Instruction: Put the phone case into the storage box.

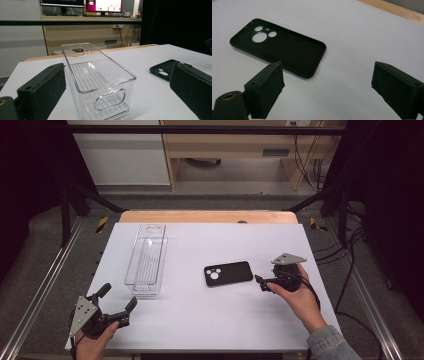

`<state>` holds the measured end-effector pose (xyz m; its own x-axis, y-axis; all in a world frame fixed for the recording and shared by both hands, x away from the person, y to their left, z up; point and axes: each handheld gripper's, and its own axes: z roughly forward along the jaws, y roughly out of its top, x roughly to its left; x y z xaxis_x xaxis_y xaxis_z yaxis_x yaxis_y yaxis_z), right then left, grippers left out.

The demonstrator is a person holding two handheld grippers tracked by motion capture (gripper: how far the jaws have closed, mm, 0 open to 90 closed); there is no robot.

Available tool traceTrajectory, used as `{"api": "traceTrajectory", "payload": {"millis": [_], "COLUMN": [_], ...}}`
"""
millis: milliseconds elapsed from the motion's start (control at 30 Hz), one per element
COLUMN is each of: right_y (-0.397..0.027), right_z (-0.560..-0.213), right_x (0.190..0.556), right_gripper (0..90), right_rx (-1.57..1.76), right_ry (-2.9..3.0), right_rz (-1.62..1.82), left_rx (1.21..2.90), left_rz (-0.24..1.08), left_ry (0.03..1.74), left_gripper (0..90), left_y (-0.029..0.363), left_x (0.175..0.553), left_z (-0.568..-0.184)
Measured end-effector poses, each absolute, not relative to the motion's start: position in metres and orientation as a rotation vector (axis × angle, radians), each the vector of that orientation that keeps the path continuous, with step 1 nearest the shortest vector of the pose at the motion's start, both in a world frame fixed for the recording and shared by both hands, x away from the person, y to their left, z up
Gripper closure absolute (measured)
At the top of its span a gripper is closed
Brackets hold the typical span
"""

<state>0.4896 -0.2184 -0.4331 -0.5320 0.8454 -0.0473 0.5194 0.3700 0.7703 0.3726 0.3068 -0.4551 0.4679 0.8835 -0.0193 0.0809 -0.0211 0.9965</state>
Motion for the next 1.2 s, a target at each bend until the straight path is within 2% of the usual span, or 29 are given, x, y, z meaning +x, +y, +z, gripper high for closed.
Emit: {"api": "traceTrajectory", "payload": {"millis": [300,767,1033,1200], "right_y": [-0.207,-0.193,-0.19,-0.189], "right_z": [-0.435,-0.443,-0.452,-0.455], "right_x": [0.519,0.545,0.555,0.558], "right_gripper": [12.2,11.1,16.2,23.5], "right_rx": [1.249,1.3,1.353,1.38], "right_ry": [2.289,2.347,2.353,2.343], "right_rz": [0.919,0.879,0.894,0.907], "left_rx": [1.45,1.451,1.451,1.456], "left_rz": [0.799,0.792,0.789,0.789], "left_ry": [0.901,0.897,0.898,0.895], "left_gripper": [0.1,0.1,0.1,0.1], "left_y": [0.308,0.307,0.307,0.307], "left_x": [0.372,0.373,0.373,0.373], "left_z": [-0.455,-0.454,-0.454,-0.454]}}
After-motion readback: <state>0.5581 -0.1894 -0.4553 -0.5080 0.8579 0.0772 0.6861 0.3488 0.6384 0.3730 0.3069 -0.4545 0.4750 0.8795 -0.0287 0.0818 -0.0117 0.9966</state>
